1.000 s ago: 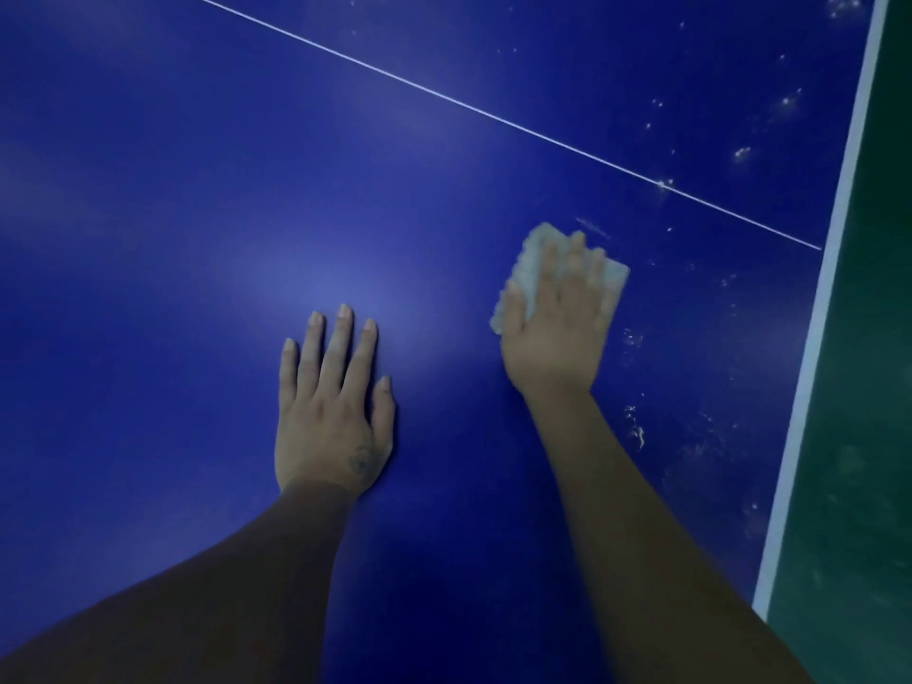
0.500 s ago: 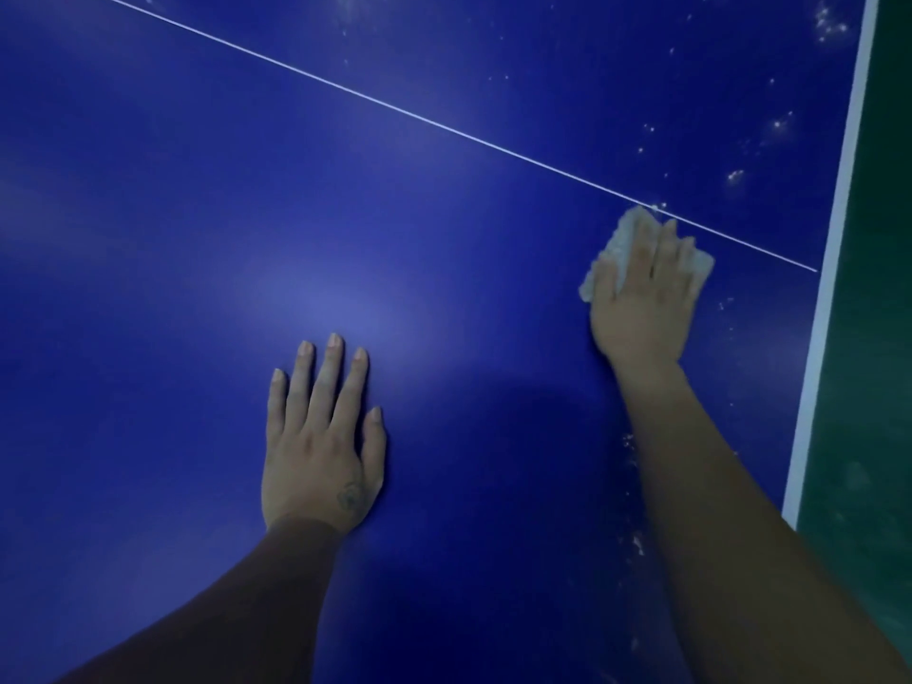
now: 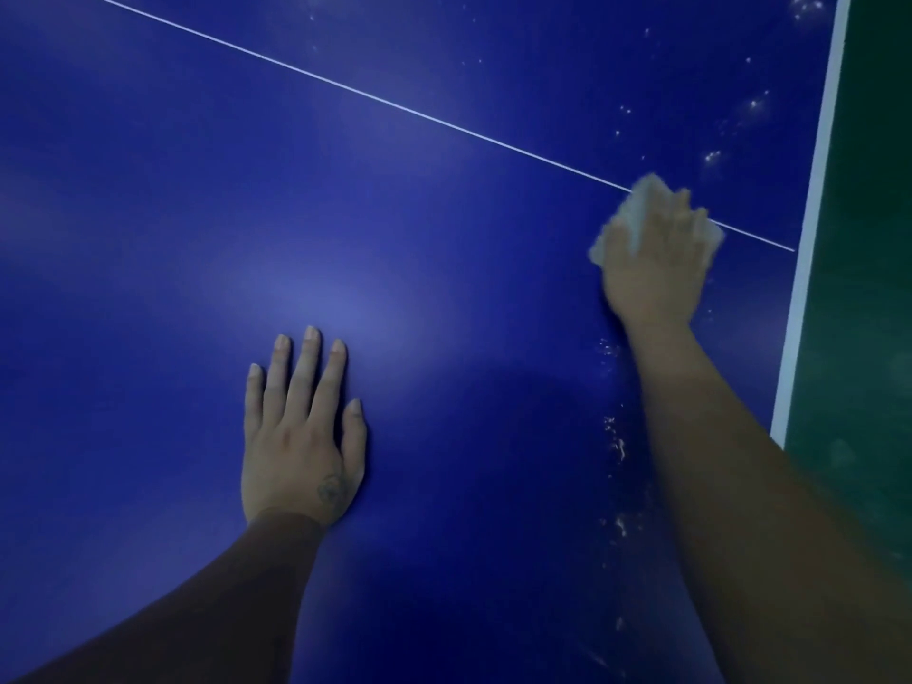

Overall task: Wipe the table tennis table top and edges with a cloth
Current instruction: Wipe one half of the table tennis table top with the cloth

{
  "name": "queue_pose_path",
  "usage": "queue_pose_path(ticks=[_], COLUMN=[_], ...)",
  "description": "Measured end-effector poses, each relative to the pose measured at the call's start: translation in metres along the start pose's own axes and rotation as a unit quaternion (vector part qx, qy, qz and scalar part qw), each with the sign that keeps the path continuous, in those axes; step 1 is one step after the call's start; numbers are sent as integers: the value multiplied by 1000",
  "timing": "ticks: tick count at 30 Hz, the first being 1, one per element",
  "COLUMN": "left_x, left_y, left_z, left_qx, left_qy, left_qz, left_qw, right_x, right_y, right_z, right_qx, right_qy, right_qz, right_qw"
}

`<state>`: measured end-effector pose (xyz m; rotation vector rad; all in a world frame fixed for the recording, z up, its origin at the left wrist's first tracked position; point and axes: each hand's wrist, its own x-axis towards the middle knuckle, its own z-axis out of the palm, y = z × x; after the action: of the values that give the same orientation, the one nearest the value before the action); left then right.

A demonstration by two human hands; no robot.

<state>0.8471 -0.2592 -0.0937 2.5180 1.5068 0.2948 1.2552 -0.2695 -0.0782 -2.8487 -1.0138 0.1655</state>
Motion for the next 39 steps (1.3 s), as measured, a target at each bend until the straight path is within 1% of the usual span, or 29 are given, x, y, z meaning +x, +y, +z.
queue_pose_path(ticks=[1, 3, 5, 7, 9, 11, 13, 15, 17, 19, 22, 24, 25, 26, 27, 28, 31, 33, 34, 35, 36, 37, 39], left_x=[0, 0, 0, 0, 0, 1, 1, 0, 0, 1, 0, 0, 0, 0, 0, 0, -1, -1, -1, -1, -1, -1, -1], left_y=[0, 1, 1, 1, 2, 2, 2, 2, 2, 3, 4, 3, 3, 3, 3, 4, 4, 4, 4, 4, 4, 4, 4], left_z=[0, 0, 0, -1, -1, -1, -1, -1, -2, -2, -3, -3, -3, -3, -3, -3, -2, -2, -2, -3, -4, -4, -5], left_qx=[0, 1, 4, 7, 9, 7, 4, 4, 5, 3, 0, 2, 2, 2, 3, 3, 4, 4, 5, 5, 6, 7, 5], left_qy=[0, 0, -3, -1, 1, 2, 3, 3, 5, 8, 10, 13, 13, 12, 11, 11, 12, 10, 9, 8, 7, 6, -1], left_qz=[-1, -1, -1, 1, 1, -1, -1, 0, 0, -1, 0, -1, -2, -2, -2, -1, 1, 2, 1, -1, -2, -3, -4], left_qw=[1000, 1000, 1000, 1000, 1000, 1000, 1000, 1000, 1000, 1000, 1000, 1000, 1000, 1000, 1000, 1000, 1000, 1000, 1000, 1000, 1000, 1000, 1000], right_x=[-8, -22, -27, -28, -34, -49, -69, -85, -92, -97, -108, -112, -112, -112, -112, -114, -139, -165, -174, -180, -183, -186, -188], right_y=[17, 37, 36, 17, -12, -41, -54, -45, -16, 23, 67, 64, 54, 39, 23, 6, -37, -40, -31, -15, 4, 26, 65], right_z=[-3, -4, -1, 2, 7, 14, 24, 27, 22, 15, 7, 7, 7, 8, 10, 13, 23, 27, 25, 24, 22, 19, 13], right_qx=[1, 8, 19, 26, 16, 11, 3, -6, -9, -5, 6, 12, 18, 21, 22, 18, -4, -15, -16, -16, -18, -25, -35], right_qy=[8, 0, -16, 0, 22, 13, 4, -9, -20, -17, -5, -4, -3, -1, 1, 3, 8, 16, 18, 21, 25, 26, 13], right_qz=[34, 101, 152, 161, 109, 29, -49, -103, -118, -79, 43, 124, 151, 160, 147, 115, -38, -139, -176, -194, -190, -164, -77], right_qw=[999, 995, 988, 987, 994, 999, 999, 995, 993, 997, 999, 992, 988, 987, 989, 993, 999, 990, 984, 981, 981, 986, 996])
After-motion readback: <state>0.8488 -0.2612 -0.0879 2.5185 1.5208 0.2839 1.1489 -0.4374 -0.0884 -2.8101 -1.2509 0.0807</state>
